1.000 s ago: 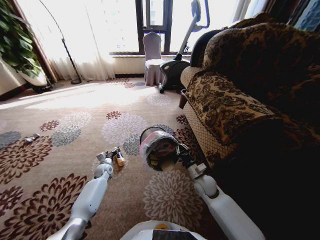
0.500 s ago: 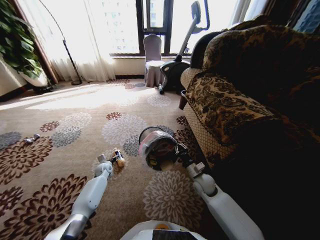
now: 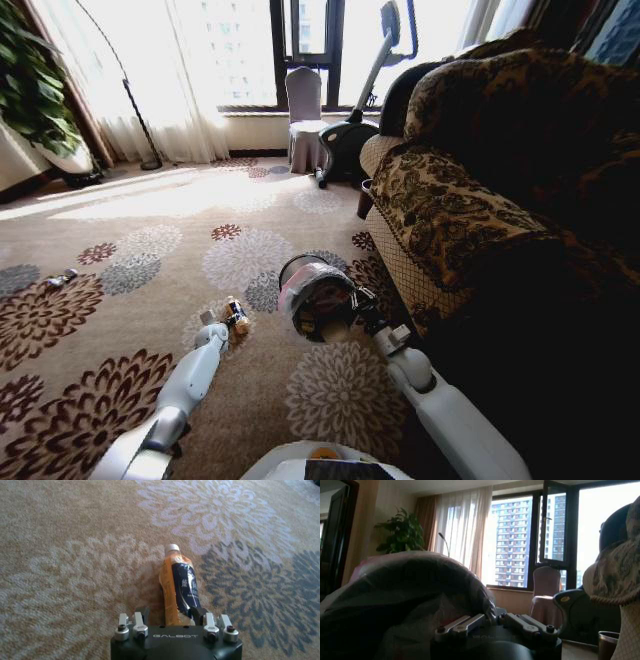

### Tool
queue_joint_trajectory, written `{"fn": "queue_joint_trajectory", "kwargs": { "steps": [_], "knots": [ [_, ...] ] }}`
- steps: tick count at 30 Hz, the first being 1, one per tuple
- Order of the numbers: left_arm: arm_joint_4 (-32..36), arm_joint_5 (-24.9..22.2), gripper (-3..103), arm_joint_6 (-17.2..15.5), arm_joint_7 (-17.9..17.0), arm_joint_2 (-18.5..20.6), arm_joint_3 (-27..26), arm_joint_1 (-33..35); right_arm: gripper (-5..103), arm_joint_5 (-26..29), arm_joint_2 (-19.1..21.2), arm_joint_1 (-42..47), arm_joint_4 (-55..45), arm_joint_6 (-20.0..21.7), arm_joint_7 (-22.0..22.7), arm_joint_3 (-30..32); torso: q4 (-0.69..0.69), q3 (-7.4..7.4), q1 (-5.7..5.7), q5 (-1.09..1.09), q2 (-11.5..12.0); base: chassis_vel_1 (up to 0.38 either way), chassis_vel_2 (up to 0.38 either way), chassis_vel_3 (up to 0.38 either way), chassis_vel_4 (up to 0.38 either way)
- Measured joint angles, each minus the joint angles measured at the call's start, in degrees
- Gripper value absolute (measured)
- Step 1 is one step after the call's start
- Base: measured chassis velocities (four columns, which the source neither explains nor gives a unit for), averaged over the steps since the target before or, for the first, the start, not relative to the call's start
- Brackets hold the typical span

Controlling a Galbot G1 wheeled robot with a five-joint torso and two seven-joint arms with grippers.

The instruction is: Pick up the trash from the ground and place it into the trash bin.

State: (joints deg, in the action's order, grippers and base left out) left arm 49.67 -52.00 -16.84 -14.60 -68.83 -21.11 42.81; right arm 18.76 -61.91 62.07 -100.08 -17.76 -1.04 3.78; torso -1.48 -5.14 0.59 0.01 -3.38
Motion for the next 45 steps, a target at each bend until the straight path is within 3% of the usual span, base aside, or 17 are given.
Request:
{"fn": "queue_joint_trajectory", "kwargs": {
  "steps": [2, 3, 5, 9, 12, 15, 17, 18, 20, 24, 27, 31, 38, 39, 41, 43, 45],
  "knots": [
    [-0.2, 0.1, 60, 0.1, 0.1, 0.0, 0.0, -0.1, 0, 0.0, 0.0, 0.0, 0.0, 0.0, 0.0, 0.0, 0.00, 0.00, 0.00, 0.00, 0.0, 0.000, 0.000, 0.000, 0.000],
    [-0.4, 0.1, 49, 0.2, 0.4, -0.1, 0.0, -0.2, 0, 0.0, 0.1, 0.1, -0.1, 0.0, 0.0, 0.0, 0.00, 0.00, 0.00, 0.00, 0.0, 0.000, 0.000, 0.000, 0.000],
    [-0.5, 0.1, 49, 0.2, 0.6, -0.1, 0.0, -0.2, 0, 0.1, 0.1, 0.1, -0.1, 0.0, 0.0, 0.0, 0.00, 0.00, 0.00, 0.00, 0.0, 0.000, 0.000, 0.000, 0.000],
    [-1.3, 0.5, 28, 0.6, 1.8, -0.1, -0.1, -0.1, 0, 0.1, 0.1, 0.1, -0.2, 0.0, 0.0, 0.0, -0.01, 0.01, 0.00, 0.01, 0.0, 0.000, 0.000, 0.000, 0.000],
    [-1.5, 0.6, 23, 0.8, 2.2, -0.3, -0.1, -0.1, 0, 0.1, 0.1, 0.1, -0.2, 0.0, 0.0, 0.1, -0.01, 0.01, 0.00, 0.01, 0.0, 0.000, 0.000, 0.000, 0.000],
    [-1.1, 0.7, 7, 1.0, 2.4, -0.4, -0.3, 0.4, 0, 0.1, 0.1, 0.3, -0.2, 0.0, 0.0, 0.2, -0.01, 0.01, 0.00, 0.02, 0.0, 0.000, 0.000, 0.000, 0.000],
    [-0.9, 0.6, 7, 1.0, 2.4, -0.4, -0.3, 0.6, 0, 0.1, 0.1, 0.3, -0.2, 0.0, 0.0, 0.3, -0.01, 0.01, 0.00, 0.02, 0.0, 0.000, 0.000, 0.000, 0.000],
    [-0.5, 0.5, 2, 1.0, 2.4, -0.4, -0.3, 1.0, 0, 0.1, 0.1, 0.3, -0.2, 0.0, 0.0, 0.4, -0.02, 0.01, 0.00, 0.01, 0.0, 0.000, 0.000, 0.000, 0.000],
    [-0.3, 0.5, 12, 1.1, 2.7, -0.4, -0.3, 1.4, 0, 0.1, 0.0, 0.3, -0.2, 0.0, 0.0, 0.4, -0.02, 0.01, 0.00, 0.02, 0.0, 0.000, 0.000, 0.000, 0.000],
    [0.0, 0.3, 23, 1.2, 3.2, -0.2, -0.2, 1.5, 0, 0.1, 0.0, 0.3, -0.2, 0.0, 0.0, 0.4, -0.01, 0.00, 0.00, -0.01, 0.0, 0.000, 0.000, 0.000, 0.000],
    [1.9, -0.8, 39, 0.5, 2.9, 0.2, -0.2, 2.0, 0, 0.1, 0.0, 0.3, -0.1, 0.0, 0.0, 0.4, 0.01, -0.01, 0.01, -0.08, 0.0, 0.000, 0.000, 0.000, 0.000],
    [3.2, -1.5, 49, -0.1, 2.8, 0.8, 0.1, 2.3, 0, 0.1, 0.0, 0.3, 0.0, 0.0, 0.0, 0.2, 0.01, -0.02, 0.02, -0.05, 0.0, 0.000, 0.000, 0.000, 0.000],
    [-1.4, -1.7, 82, -0.2, 3.5, -0.1, 0.8, -2.2, 0, 0.1, -0.2, 0.1, 0.3, 0.0, 0.0, -0.2, 0.01, -0.01, 0.01, -0.03, 0.0, 0.000, 0.000, 0.000, 0.000],
    [-1.4, -1.7, 82, -0.2, 3.5, -0.1, 0.8, -2.2, 0, 0.1, -0.2, 0.1, 0.3, 0.0, 0.0, -0.2, 0.01, -0.01, 0.01, -0.03, 0.0, 0.000, 0.000, 0.000, 0.000],
    [-3.1, -1.6, 92, -0.1, 3.8, -1.1, 0.8, -3.1, 0, 0.1, -0.2, 0.2, 0.3, 0.0, 0.0, -0.2, 0.01, 0.00, 0.01, -0.02, 0.0, 0.000, 0.000, 0.000, 0.000],
    [-3.8, -1.5, 92, 0.0, 3.9, -1.5, 0.8, -3.4, 0, 0.1, -0.2, 0.2, 0.3, 0.0, 0.0, -0.2, -0.01, 0.00, 0.01, -0.03, 0.0, 0.000, 0.000, 0.000, 0.000],
    [-6.2, -0.8, 102, 0.6, 5.3, -2.3, 0.6, -4.3, 0, 0.2, -0.1, 0.2, 0.3, 0.0, 0.0, -0.1, 0.00, -0.01, 0.01, -0.03, 0.0, 0.000, 0.000, 0.000, 0.000]
  ]
}}
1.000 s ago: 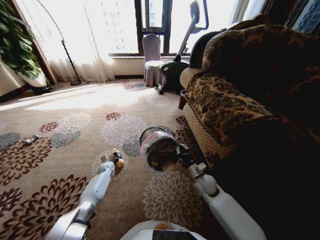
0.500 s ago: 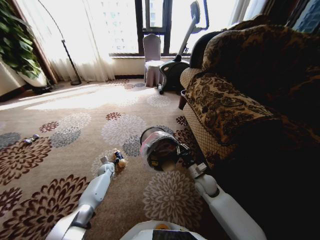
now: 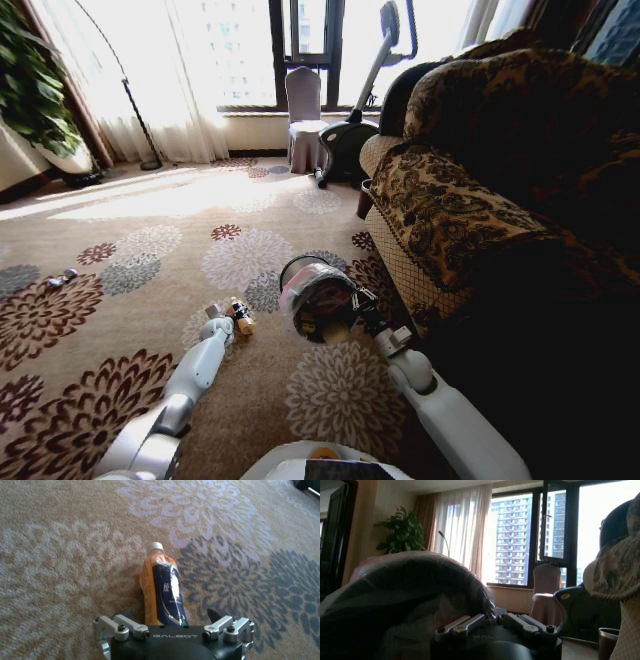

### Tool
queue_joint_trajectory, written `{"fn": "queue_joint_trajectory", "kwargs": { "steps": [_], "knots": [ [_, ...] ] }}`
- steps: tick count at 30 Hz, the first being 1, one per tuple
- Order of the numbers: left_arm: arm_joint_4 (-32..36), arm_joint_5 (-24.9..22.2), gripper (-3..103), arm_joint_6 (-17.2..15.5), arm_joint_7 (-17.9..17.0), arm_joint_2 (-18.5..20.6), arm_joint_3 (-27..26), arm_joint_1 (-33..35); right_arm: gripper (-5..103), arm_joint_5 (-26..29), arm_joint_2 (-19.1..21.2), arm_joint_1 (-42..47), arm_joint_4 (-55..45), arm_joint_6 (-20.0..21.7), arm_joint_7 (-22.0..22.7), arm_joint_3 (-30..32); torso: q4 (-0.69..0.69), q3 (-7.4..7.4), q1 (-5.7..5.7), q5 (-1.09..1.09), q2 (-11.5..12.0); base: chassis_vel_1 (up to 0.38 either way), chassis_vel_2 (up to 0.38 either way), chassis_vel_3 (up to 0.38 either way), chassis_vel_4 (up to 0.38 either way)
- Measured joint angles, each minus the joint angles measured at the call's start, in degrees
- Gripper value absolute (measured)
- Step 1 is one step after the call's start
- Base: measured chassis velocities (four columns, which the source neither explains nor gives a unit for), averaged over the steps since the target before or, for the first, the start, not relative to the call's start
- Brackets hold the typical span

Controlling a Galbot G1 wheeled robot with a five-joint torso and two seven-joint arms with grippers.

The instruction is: Pick up the trash from the ground and place it into the trash bin.

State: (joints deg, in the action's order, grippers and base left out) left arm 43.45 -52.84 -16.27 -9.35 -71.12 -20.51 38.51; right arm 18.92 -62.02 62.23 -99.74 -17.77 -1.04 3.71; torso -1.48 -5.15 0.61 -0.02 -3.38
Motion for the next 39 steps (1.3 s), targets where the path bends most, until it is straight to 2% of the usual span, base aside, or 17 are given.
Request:
{"fn": "queue_joint_trajectory", "kwargs": {
  "steps": [7, 8, 10, 15, 16, 20, 22, 23, 25, 26, 29, 31, 33, 36, 37, 39],
  "knots": [
    [-3.9, 1.0, 92, 1.1, 2.1, -0.8, -0.7, -1.7, 0, 0.2, 0.1, 0.1, 0.0, 0.0, 0.0, 0.2, 0.00, 0.00, -0.01, 0.02, 0.0, 0.000, 0.000, 0.000, 0.000],
    [-4.3, 1.0, 84, 1.2, 2.7, -0.7, -0.7, -1.8, 0, 0.2, 0.0, 0.1, 0.0, 0.0, 0.0, 0.2, 0.00, 0.00, -0.01, 0.02, 0.0, 0.000, 0.000, 0.000, 0.000],
    [-4.5, 1.2, 84, 1.2, 2.8, -0.7, -0.7, -1.9, 0, 0.2, 0.0, 0.1, 0.0, 0.0, 0.0, 0.2, 0.00, 0.00, -0.01, 0.02, 0.0, 0.000, 0.000, 0.000, 0.000],
    [-4.9, 1.6, 68, 1.2, 3.8, -0.9, -0.8, -1.5, 0, 0.3, 0.2, 0.1, 0.0, 0.0, 0.0, 0.4, 0.00, 0.00, -0.01, 0.02, 0.0, 0.000, 0.000, 0.000, 0.000],
    [-4.9, 1.6, 68, 1.2, 3.8, -0.9, -0.8, -1.5, 0, 0.3, 0.2, 0.1, 0.0, 0.0, 0.0, 0.4, 0.00, 0.00, -0.01, 0.02, 0.0, 0.000, 0.000, 0.000, 0.000],
    [-4.5, 1.6, 53, 1.6, 4.3, -1.0, -1.3, -0.6, 0, 0.7, 0.3, 0.1, 0.0, 0.0, 0.0, 0.3, 0.00, 0.01, -0.01, 0.03, 0.0, 0.000, 0.000, 0.000, 0.000],
    [-4.4, 1.6, 53, 1.6, 4.3, -1.0, -1.4, -0.4, 0, 0.8, 0.2, 0.1, 0.0, 0.0, 0.0, 0.2, 0.00, 0.02, -0.01, 0.03, 0.0, 0.000, 0.000, 0.000, 0.000],
    [-4.0, 1.4, 45, 1.7, 4.5, -0.9, -1.5, -0.1, 0, 0.8, 0.2, 0.1, 0.0, 0.0, 0.0, 0.2, 0.00, 0.02, -0.01, 0.03, 0.0, 0.000, 0.000, 0.000, 0.000],
    [-3.7, 1.2, 45, 1.7, 4.7, -0.8, -1.6, 0.2, 0, 0.9, 0.2, 0.0, 0.0, 0.1, 0.0, 0.2, 0.00, 0.02, -0.01, 0.03, 0.0, 0.000, 0.000, 0.000, 0.000],
    [-3.4, 0.9, 42, 1.7, 4.7, -0.6, -1.6, 0.5, 0, 0.9, 0.2, -0.1, 0.0, 0.1, 0.0, 0.2, 0.00, 0.02, -0.01, 0.02, 0.0, 0.000, 0.000, 0.000, 0.000],
    [-1.7, 1.2, 32, 3.8, 5.9, 0.0, -1.6, 2.1, 0, 1.1, 0.0, -0.2, 0.2, 0.1, 0.0, 0.2, 0.00, 0.01, -0.01, 0.00, 0.0, 0.000, 0.000, 0.000, 0.000],
    [-0.7, 1.1, 32, 4.1, 6.2, 0.2, -1.5, 2.9, 0, 1.1, -0.1, -0.2, 0.4, 0.1, 0.0, 0.2, 0.00, 0.00, -0.01, 0.00, 0.0, 0.000, 0.000, 0.000, 0.000],
    [3.0, 0.1, 26, 5.2, 6.9, 1.0, -1.5, 5.4, 0, 1.0, -0.6, -0.3, 1.0, 0.1, 0.0, 0.0, 0.00, 0.01, -0.01, 0.00, 0.0, 0.000, 0.000, 0.000, 0.000],
    [5.2, 0.7, 26, 7.7, 6.9, 1.7, -1.5, 7.3, 0, 0.9, -0.8, -0.6, 1.6, 0.1, 0.0, -0.2, 0.01, 0.01, -0.01, 0.02, 0.0, 0.000, 0.000, 0.000, 0.000],
    [8.7, 1.5, 26, 10.3, 6.9, 2.8, -1.7, 9.9, 0, 0.7, -0.7, -0.9, 2.5, 0.0, 0.0, -0.4, -0.01, 0.00, -0.01, -0.03, 0.0, 0.000, 0.000, 0.000, 0.000],
    [10.5, 1.3, 26, 10.7, 6.9, 3.2, -1.9, 10.9, 0, 0.6, -0.7, -1.1, 2.9, -0.1, 0.0, -0.4, -0.01, 0.00, -0.01, -0.03, 0.0, 0.000, 0.000, 0.000, 0.000]
  ]
}}
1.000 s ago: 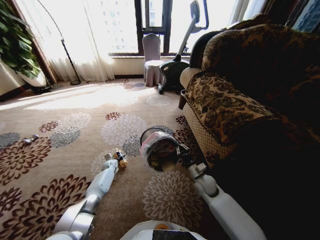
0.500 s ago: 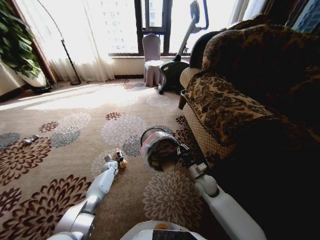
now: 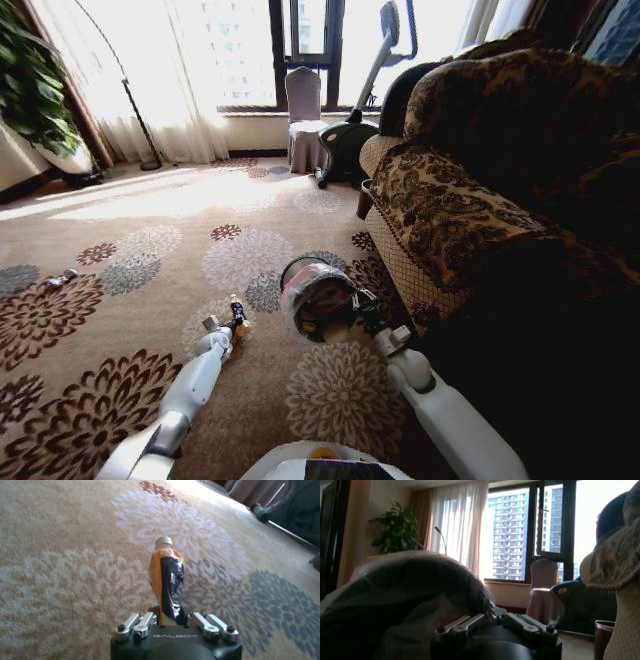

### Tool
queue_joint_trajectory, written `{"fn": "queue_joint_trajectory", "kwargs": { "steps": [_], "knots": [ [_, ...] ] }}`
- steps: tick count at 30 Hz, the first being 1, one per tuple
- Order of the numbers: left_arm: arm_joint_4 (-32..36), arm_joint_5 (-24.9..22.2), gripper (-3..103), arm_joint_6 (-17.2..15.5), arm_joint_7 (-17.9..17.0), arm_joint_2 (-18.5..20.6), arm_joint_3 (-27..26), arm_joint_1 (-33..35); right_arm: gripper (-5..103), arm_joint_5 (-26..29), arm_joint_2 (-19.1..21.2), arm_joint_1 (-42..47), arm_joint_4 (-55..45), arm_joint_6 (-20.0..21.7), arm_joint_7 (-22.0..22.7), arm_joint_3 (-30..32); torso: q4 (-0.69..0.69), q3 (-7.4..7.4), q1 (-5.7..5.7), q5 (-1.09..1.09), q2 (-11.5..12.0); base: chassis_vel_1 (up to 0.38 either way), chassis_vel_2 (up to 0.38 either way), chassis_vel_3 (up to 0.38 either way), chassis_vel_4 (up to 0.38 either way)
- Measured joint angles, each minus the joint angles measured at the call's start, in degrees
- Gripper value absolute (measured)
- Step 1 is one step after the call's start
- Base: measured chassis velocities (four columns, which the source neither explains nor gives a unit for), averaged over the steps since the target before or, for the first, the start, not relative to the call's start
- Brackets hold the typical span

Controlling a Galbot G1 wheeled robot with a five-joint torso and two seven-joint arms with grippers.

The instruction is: Pick up the trash from the ground and place it into the trash bin.

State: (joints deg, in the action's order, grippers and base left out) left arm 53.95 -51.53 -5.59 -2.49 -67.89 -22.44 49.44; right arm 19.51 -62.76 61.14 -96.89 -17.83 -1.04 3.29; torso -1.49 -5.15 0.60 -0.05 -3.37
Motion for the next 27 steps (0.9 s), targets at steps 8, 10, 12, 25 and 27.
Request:
{"fn": "queue_joint_trajectory", "kwargs": {
  "steps": [8, 10, 12, 25, 27],
  "knots": [
    [27.5, -13.6, 26, 2.6, -4.3, 4.4, -2.4, 14.5, 0, -0.2, -1.2, -1.5, 3.4, -0.4, 0.0, 1.9, 0.05, 0.01, 0.00, 0.00, 0.0, 0.000, 0.000, 0.000, 0.000],
    [31.7, -16.4, 26, 1.9, -4.4, 4.8, -3.4, 17.2, 0, 0.4, -1.2, -2.2, 4.1, -0.4, 0.0, 1.8, 0.08, 0.01, 0.00, 0.00, 0.0, 0.000, 0.000, 0.000, 0.000],
    [39.9, -21.0, 26, 0.5, -4.7, 5.4, -7.0, 23.2, 0, 1.4, -1.4, -4.9, 6.3, -0.4, 0.1, 1.0, 0.00, 0.01, -0.01, 0.05, 0.0, 0.000, 0.000, 0.000, 0.000],
    [83.6, -41.7, 26, -9.7, -15.9, -1.4, -15.7, 42.9, 0, 3.9, -6.9, -20.9, 20.8, -1.5, 0.0, -5.8, 0.00, 0.01, 0.00, 0.06, 0.0, 0.000, 0.000, 0.000, 0.000],
    [86.3, -43.4, 26, -11.6, -16.9, -2.1, -14.0, 43.1, 0, 4.1, -7.0, -21.8, 21.1, -1.6, 0.0, -6.2, 0.02, 0.01, -0.01, 0.04, 0.0, 0.000, 0.000, 0.000, 0.000]
  ]
}}
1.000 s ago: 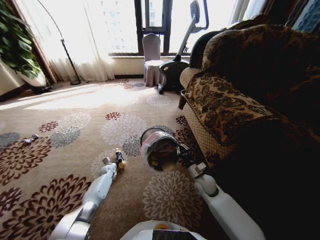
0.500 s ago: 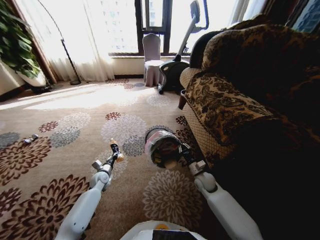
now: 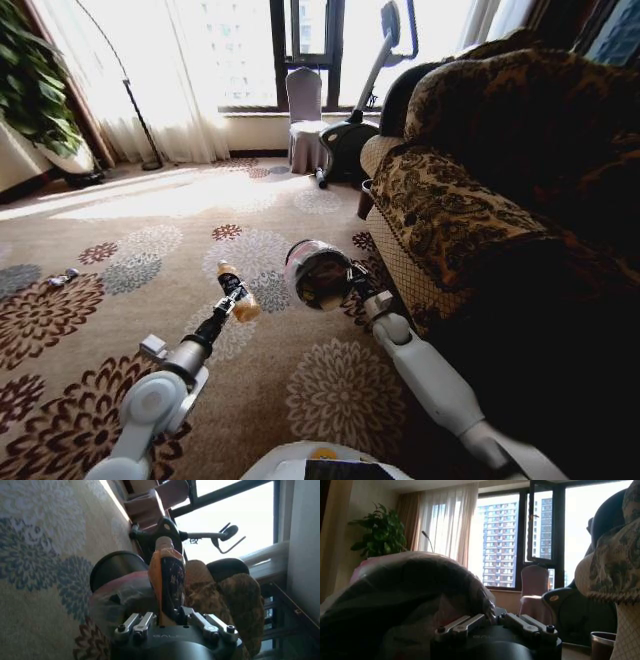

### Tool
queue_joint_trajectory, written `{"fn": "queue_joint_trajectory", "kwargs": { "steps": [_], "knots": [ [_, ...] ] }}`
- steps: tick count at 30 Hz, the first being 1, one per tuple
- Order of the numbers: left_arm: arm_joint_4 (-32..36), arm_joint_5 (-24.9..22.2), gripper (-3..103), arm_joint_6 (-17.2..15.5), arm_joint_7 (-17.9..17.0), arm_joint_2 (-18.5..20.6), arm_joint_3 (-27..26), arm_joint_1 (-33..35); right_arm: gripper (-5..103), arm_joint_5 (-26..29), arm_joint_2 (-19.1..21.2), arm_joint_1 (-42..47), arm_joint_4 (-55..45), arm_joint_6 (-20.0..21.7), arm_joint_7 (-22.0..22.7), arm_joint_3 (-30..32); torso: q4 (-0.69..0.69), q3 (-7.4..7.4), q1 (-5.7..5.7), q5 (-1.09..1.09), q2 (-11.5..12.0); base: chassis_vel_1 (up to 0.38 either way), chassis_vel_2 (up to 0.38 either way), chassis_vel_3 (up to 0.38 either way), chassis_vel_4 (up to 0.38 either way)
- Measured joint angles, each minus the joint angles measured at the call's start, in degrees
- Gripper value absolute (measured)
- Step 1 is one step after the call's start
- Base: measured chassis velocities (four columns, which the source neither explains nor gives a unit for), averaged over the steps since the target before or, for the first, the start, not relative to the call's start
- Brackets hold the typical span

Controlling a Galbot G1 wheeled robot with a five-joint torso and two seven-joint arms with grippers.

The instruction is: Pick up the trash from the ground and place it into the trash bin.

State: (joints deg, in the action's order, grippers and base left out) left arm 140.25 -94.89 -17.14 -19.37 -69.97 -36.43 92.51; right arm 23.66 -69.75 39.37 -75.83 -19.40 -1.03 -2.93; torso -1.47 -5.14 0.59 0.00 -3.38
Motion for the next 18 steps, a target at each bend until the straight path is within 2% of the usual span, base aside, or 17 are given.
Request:
{"fn": "queue_joint_trajectory", "kwargs": {
  "steps": [2, 4, 5, 6, 7, 9, 13, 18],
  "knots": [
    [0.9, -1.1, 26, -0.9, -0.4, -0.3, 0.6, -0.1, 0, 0.1, 0.0, -0.3, 0.0, 0.0, 0.0, -0.2, 0.00, 0.00, 0.00, 0.01, 0.0, 0.000, 0.000, 0.000, 0.000],
    [1.9, -5.5, 26, -7.4, -3.0, -0.7, 2.2, -1.3, 0, 0.2, 0.3, -0.4, -0.3, 0.0, 0.0, -0.4, -0.01, -0.01, 0.00, 0.01, 0.0, 0.000, 0.000, 0.000, 0.000],
    [1.7, -6.4, 26, -9.0, -3.6, -0.6, 2.7, -1.7, 0, 0.2, 0.5, -0.2, -0.8, 0.0, 0.0, -0.4, -0.01, -0.01, 0.00, 0.00, 0.0, 0.000, 0.000, 0.000, 0.000],
    [1.7, -6.4, 26, -9.0, -3.6, -0.6, 2.7, -1.7, 0, 0.2, 0.5, -0.2, -0.8, 0.0, 0.0, -0.4, -0.01, -0.01, 0.00, 0.00, 0.0, 0.000, 0.000, 0.000, 0.000],
    [1.0, -7.7, 26, -10.9, -4.3, -0.4, 3.4, -2.7, 0, 0.2, 0.9, 0.2, -1.6, 0.0, 0.0, -0.4, 0.01, -0.01, 0.00, 0.00, 0.0, 0.000, 0.000, 0.000, 0.000],
    [-1.4, -12.9, 26, -13.1, -6.9, -0.3, 4.9, -5.6, 0, -0.1, 1.7, 1.5, -3.6, -0.1, 0.0, -0.4, 0.01, 0.00, 0.00, 0.00, 0.0, 0.000, 0.000, 0.000, 0.000],
    [-4.0, -15.6, 26, -13.9, -8.2, -0.4, 6.5, -7.6, 0, -0.8, 2.8, 3.0, -6.3, -0.2, 0.0, -0.6, 0.01, -0.01, 0.01, 0.00, 0.0, 0.000, 0.000, 0.000, 0.000],
    [-7.5, -16.2, 26, -14.0, -9.5, -1.0, 8.1, -9.6, 0, -0.8, 3.5, 3.8, -9.2, -0.5, 0.0, -0.9, -0.01, 0.00, 0.00, 0.00, 0.0, 0.000, 0.000, 0.000, 0.000]
  ]
}}
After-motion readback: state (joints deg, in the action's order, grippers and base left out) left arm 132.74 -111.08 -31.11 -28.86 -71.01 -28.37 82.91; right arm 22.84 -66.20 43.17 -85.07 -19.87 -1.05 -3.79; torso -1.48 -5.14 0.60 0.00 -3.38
